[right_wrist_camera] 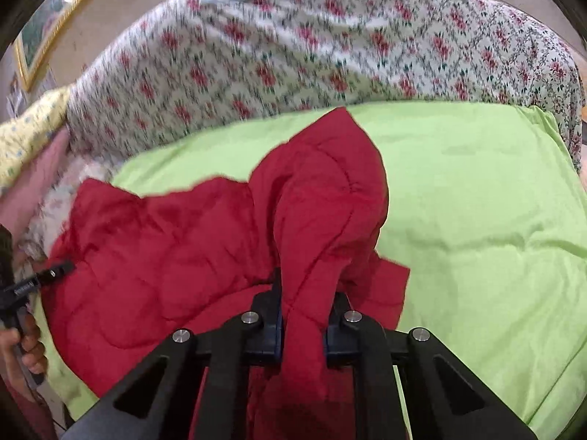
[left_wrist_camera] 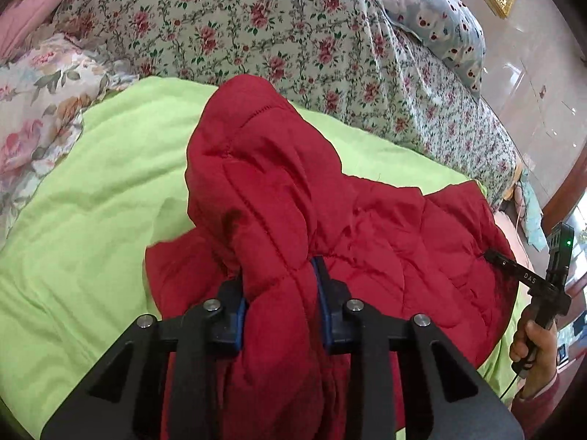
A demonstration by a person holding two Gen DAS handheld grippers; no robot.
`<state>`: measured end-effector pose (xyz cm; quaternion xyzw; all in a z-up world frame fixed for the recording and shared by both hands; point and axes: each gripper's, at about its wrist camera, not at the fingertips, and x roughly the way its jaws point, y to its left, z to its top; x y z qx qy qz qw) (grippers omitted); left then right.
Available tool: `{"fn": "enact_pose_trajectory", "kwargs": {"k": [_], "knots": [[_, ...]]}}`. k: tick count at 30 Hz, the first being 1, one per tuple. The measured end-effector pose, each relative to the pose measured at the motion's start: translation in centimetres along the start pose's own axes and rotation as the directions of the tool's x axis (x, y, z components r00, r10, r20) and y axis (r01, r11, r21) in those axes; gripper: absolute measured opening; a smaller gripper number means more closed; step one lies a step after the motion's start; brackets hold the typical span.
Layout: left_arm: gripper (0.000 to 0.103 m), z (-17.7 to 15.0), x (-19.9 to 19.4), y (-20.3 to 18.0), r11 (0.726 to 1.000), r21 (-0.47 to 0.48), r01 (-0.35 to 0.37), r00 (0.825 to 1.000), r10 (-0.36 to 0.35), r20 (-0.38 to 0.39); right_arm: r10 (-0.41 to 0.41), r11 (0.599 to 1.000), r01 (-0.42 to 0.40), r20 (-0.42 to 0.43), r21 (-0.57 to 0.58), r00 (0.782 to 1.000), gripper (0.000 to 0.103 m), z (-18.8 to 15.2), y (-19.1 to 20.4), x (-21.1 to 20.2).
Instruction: Fold large clothes
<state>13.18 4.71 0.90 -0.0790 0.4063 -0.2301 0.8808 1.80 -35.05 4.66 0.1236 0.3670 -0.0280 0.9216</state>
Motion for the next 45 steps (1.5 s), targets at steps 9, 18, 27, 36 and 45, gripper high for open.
{"fn": "enact_pose_trajectory", "kwargs": {"k": [9,18,27,36,45], "knots": [[0.032,-0.4,6.1,1.5,1.0,-0.029,-0.007,0.992,0.003,-0.128,0.067,0.989,-0.05,-0.117,0.137,0.991,0.017,-0.5,-2.3,5.9],[0.04,-0.4,6.9,1.3,0.999,-0.024,-0.032,0.988,0.028,-0.151,0.036,0.994,-0.019,-0.151,0.11,0.988,0.02,-0.9,-1.5,7.4],[0.051,-0.1,7.1,1.6,0.998,-0.032,-0.051,0.987,0.046,-0.156,0.03,0.993,-0.012,-0.15,0.118,0.988,0.026,-0.7,-2.1,8.0],[0.072,-0.8,5.4,2.2,0.987,-0.089,-0.137,0.988,0.13,-0.084,0.02,0.992,-0.004,-0.124,0.126,0.992,0.027,-0.9,-2.1,7.6],[0.085,-1.2,3.9,1.8,0.974,-0.111,-0.2,0.98,0.196,-0.044,0.016,0.99,-0.005,-0.077,0.142,0.997,0.059,-1.1,-2.4,5.2]]}}
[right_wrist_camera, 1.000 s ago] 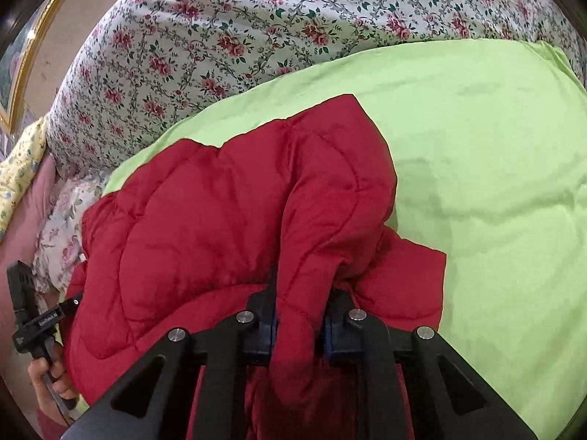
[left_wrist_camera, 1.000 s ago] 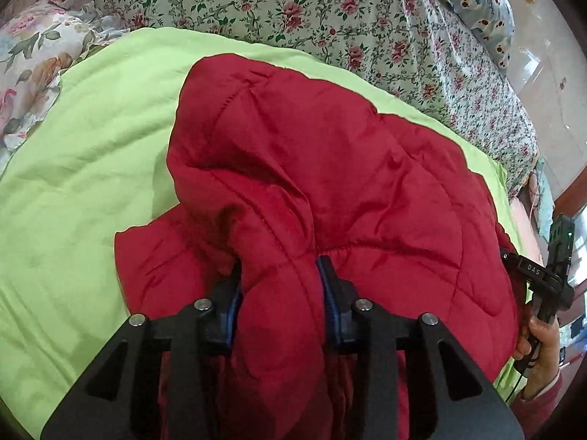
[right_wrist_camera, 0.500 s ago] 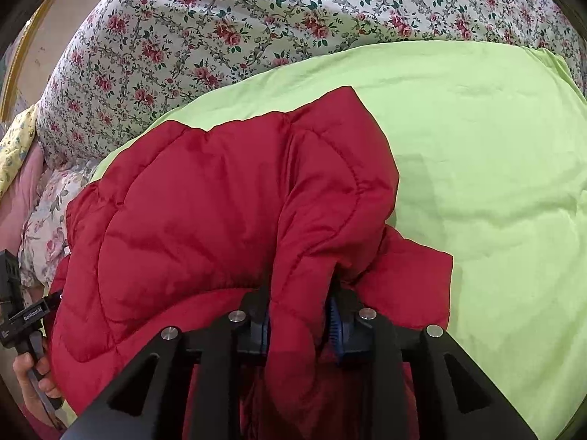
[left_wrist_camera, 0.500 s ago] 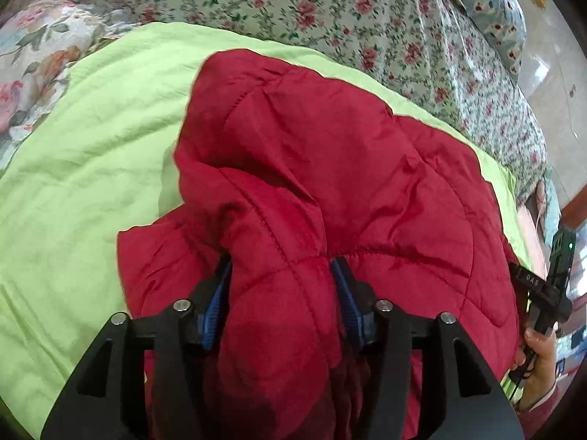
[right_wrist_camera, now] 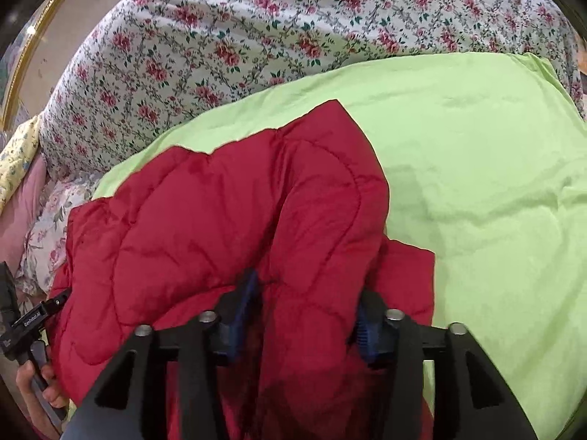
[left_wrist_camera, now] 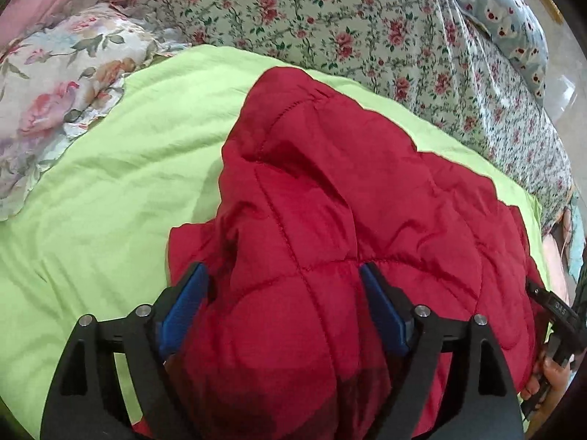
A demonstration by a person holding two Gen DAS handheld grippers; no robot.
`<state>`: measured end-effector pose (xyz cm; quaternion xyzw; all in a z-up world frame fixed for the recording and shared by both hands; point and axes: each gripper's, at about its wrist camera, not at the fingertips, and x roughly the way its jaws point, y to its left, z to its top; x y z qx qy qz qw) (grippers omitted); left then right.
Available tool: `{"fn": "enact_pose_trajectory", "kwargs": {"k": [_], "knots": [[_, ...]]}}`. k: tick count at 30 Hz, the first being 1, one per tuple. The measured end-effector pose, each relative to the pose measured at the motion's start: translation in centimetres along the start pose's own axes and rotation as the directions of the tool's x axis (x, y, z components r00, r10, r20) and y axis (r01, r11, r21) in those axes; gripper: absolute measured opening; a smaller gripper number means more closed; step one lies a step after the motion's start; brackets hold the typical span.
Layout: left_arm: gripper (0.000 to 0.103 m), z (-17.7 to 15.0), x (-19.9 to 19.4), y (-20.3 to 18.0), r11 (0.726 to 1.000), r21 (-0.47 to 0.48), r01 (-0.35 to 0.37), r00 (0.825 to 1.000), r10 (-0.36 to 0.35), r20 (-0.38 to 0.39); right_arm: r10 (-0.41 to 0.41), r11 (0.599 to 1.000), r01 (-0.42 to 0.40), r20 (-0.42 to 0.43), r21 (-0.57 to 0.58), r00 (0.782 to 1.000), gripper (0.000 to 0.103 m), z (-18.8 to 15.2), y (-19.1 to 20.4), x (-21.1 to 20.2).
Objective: Fold large clothes
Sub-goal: 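Release the coat and pull both grippers back from the bundle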
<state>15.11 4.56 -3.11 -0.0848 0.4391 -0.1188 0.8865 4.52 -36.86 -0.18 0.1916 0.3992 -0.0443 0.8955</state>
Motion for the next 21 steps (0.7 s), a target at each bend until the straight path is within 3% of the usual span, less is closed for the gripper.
{"fn": "enact_pose_trajectory", "kwargs": {"k": [3,8,17,21], "knots": [[0.086,-0.1,0.2,0.1,1.0,-0.004,0.004,1.0,-0.004,-0.022,0.013,1.0,-0.013,0.003,0.001,1.0,0.069,-0.1,0.1,-0.5],[0.086,-0.3,0.2,-0.6,1.0,0.022,-0.011,0.999,0.012,-0.036,0.009,1.0,-0.009,0.004,-0.016,1.0,0.077,-0.3,0.7,-0.6],[0.088,-0.4,-1.8,0.9,1.0,-0.01,0.008,1.0,-0.008,0.0,0.012,1.0,-0.011,0.027,-0.006,1.0,0.079,-0.4,0.2,-2.8],[0.088,-0.4,-3.6,1.4,0.999,-0.009,-0.035,0.997,0.035,0.066,0.003,1.0,-0.004,0.06,0.002,0.998,0.079,-0.8,-0.4,-4.5]]}}
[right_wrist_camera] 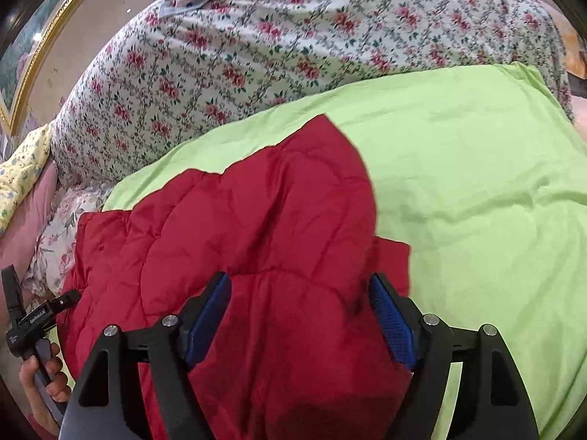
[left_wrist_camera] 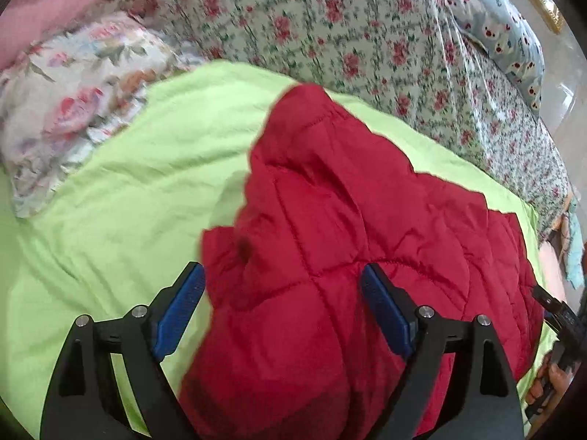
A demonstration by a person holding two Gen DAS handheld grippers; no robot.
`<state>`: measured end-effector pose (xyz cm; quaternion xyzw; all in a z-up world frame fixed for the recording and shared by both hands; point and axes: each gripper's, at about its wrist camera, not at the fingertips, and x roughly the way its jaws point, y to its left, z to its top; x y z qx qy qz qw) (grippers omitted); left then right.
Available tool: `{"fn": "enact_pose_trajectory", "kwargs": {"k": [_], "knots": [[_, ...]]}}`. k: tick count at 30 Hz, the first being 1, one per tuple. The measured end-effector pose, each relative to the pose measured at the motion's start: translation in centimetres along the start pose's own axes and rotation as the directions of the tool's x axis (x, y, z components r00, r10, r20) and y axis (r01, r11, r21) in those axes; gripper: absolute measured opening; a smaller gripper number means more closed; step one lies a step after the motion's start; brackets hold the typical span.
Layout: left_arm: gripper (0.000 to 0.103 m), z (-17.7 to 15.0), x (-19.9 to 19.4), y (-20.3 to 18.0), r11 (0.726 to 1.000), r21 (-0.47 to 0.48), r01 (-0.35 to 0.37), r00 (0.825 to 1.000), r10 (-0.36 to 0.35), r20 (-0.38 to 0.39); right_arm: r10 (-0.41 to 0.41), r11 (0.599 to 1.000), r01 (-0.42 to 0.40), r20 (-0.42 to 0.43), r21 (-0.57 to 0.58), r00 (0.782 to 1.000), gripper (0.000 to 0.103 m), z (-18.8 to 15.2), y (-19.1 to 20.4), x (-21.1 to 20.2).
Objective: Fold large clothes
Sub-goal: 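Release the coat and pull both grippers back from the bundle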
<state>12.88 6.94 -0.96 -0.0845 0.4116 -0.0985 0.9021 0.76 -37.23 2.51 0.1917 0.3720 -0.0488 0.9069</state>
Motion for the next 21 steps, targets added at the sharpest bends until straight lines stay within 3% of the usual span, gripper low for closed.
{"fn": "enact_pose_trajectory", "kwargs": {"k": [10,21], "knots": [[0.089,-1.1,-2.8,0.9,1.0,-0.005,0.019,0.999,-0.019,0.035,0.028,0.999,-0.028,0.033,-0.02,0.999,0.081,-1.8,0.7,-2.8],[0.089,-3.9,-6.4,-1.6,0.996,0.048,0.082,0.995,-0.084,0.058,0.05,0.991,-0.041,0.073,-0.127,0.996,0.082,-4.8,3.6,-5.8]]}}
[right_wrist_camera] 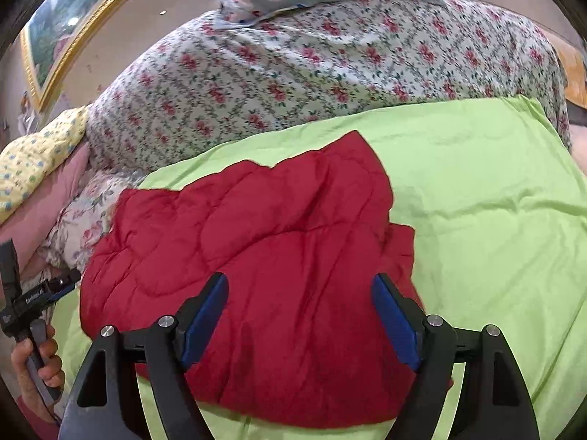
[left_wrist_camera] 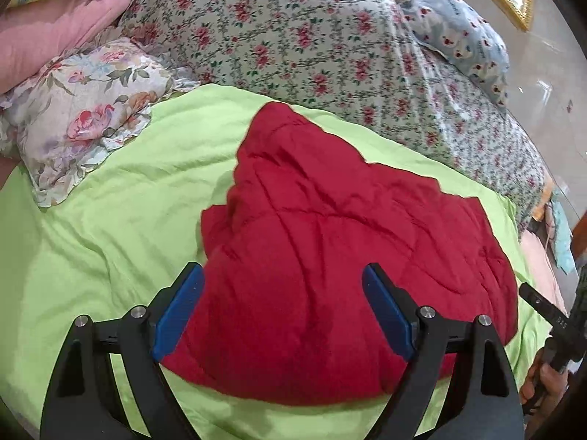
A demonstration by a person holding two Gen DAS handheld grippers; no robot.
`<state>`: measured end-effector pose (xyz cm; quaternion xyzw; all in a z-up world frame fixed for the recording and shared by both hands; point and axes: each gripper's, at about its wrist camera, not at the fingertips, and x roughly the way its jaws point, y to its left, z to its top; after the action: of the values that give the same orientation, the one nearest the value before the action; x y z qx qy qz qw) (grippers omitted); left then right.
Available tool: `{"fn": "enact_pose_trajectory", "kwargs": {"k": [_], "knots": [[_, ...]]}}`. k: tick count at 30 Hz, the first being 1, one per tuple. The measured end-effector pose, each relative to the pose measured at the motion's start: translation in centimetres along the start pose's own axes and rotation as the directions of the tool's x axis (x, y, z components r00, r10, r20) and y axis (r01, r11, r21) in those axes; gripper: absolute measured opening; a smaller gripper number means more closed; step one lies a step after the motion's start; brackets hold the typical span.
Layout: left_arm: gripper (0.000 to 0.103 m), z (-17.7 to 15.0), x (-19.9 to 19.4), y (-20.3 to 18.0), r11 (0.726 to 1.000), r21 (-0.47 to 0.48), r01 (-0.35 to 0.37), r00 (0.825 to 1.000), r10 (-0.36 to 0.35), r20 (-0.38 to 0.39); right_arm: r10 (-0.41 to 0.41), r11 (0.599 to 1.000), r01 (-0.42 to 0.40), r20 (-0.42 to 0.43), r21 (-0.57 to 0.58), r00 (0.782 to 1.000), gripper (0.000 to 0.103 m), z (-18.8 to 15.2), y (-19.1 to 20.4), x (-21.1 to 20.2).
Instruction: Fold large clothes
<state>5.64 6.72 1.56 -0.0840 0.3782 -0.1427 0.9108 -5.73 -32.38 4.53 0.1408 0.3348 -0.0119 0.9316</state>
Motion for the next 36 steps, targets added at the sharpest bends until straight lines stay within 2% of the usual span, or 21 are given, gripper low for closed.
{"fn": "enact_pose_trajectory", "kwargs": {"k": [4,14,22,27,36], "knots": [[0.089,-0.8,-0.6,-1.3,1.0,0.022,0.02,1.0,-0.02,-0.003,0.007,0.999,-0.008,-0.022,-0.039,1.0,0.082,-1.5,1.1,-0.2],[0.089,-3.7,-1.1,-2.6,0.998,0.046,0.039,0.998,-0.037,-0.043,0.002,0.999,-0.005,-0.072,-0.034,0.997,0.082,-4.3,1.5,-0.4],[0.089,-5.2,-0.8,-5.9,0.989,0.134,0.067,0.996,-0.058,-0.07,-0.025,0.991,0.013,-0.093,-0.132,0.995,0.084,-5.8,4.5,0.3],[0.089,-5.6,-0.4,-7.3,0.981,0.19,0.039,0.996,-0.024,-0.082,-0.041,0.982,0.024,-0.086,-0.187,0.995,0.087,-5.6,6.0,1.0],[0.089,-5.5,0.2,-8.0,0.976,0.219,0.003,0.995,0.018,-0.097,-0.063,0.973,0.042,-0.082,-0.229,0.995,0.088,-4.8,6.7,2.4]]}}
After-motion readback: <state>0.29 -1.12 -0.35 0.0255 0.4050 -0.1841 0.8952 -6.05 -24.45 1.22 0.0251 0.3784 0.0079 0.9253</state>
